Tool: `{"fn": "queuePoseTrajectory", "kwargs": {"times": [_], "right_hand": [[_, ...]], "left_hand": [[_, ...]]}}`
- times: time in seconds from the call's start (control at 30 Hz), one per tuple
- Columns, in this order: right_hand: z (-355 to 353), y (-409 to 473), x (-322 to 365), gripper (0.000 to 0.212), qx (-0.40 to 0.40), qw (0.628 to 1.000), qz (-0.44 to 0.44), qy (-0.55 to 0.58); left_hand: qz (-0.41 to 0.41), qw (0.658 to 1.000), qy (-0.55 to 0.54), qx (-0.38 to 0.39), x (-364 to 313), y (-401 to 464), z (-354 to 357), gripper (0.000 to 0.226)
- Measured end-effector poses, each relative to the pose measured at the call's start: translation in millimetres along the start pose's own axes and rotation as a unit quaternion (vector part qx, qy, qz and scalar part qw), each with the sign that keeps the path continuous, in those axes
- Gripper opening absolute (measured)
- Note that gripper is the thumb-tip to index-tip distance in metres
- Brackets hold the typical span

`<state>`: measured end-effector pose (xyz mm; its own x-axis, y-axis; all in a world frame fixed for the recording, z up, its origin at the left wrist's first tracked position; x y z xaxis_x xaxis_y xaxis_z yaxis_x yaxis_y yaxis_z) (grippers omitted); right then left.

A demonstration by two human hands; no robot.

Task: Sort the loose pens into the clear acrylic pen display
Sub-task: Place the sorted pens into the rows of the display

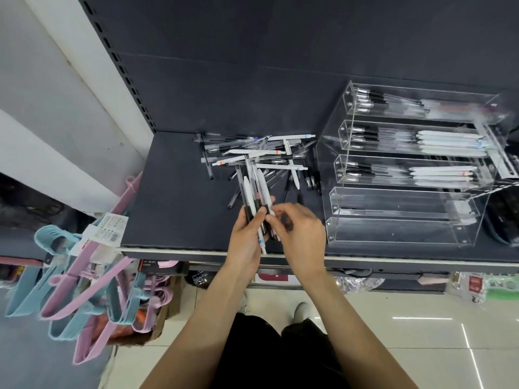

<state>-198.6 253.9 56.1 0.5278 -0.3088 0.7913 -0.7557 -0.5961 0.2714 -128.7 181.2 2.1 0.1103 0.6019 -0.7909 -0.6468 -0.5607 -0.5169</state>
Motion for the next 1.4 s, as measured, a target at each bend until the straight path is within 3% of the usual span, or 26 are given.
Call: {"fn": "queuePoseTrajectory", "kwargs": {"times": [0.13, 0.3, 0.43, 0.53, 0.67, 0.8, 0.87, 0.93, 1.0, 1.17, 1.3, 1.4], "right_hand": [[-14, 3, -16, 0.015, 0.051, 0.998, -0.031, -0.003], [-61, 27, -51, 0.013, 0.089, 0.985, 0.017, 0.144], [-92, 75, -61, 0.037, 0.207, 0.968, 0.002, 0.144], [-96, 94, -54, 0.051, 0.366, 0.919, -0.04, 0.145], [-101, 111, -51, 0.029, 0.5, 0.856, -0.09, 0.1], [-111, 111, -42, 0.016, 0.585, 0.792, -0.042, 0.171], [-123, 117, -36, 0.014, 0.58, 0.787, -0.018, 0.211], [-137, 131, -35, 0.012, 0.534, 0.805, 0.003, 0.26], [-155, 144, -39, 0.01, 0.463, 0.831, 0.008, 0.308], [-176, 108, -59, 0.02, 0.23, 0.916, -0.003, 0.33], [-147, 50, -75, 0.013, 0.144, 0.883, 0.086, 0.438], [-130, 26, -77, 0.012, 0.131, 0.906, 0.065, 0.396]], "left_hand": [[0.014, 1.0, 0.009, -0.021, 6, 2, 19, 0.028], [0.035, 0.998, 0.029, -0.053, 20, -7, 60, 0.023], [0.043, 0.995, 0.081, -0.048, 35, -27, 95, 0.024], [0.046, 0.991, 0.116, -0.043, 43, -43, 118, 0.024], [0.044, 0.983, 0.174, -0.051, 53, -59, 133, 0.025], [0.049, 0.977, 0.203, -0.033, 55, -75, 142, 0.025], [0.047, 0.966, 0.255, -0.008, 57, -80, 145, 0.025], [0.033, 0.951, 0.307, 0.006, 65, -82, 143, 0.027], [0.02, 0.957, 0.29, -0.015, 71, -80, 136, 0.027], [0.045, 0.989, -0.006, -0.138, 65, -64, 125, 0.029], [0.092, 0.975, -0.149, -0.139, 44, -47, 134, 0.028], [0.097, 0.964, -0.202, -0.144, 36, -40, 134, 0.03]]}}
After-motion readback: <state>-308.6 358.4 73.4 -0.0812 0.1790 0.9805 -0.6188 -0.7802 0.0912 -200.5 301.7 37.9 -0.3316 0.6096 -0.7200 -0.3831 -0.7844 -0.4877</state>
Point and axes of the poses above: each hand's wrist, its own y-axis towards the middle knuckle, its own z-axis out of the palm, x = y × z, the point moved 6 cm from there along y, towards the middle knuckle, and after that the axes turned 15 degrees about y, right-handed, at the moved point
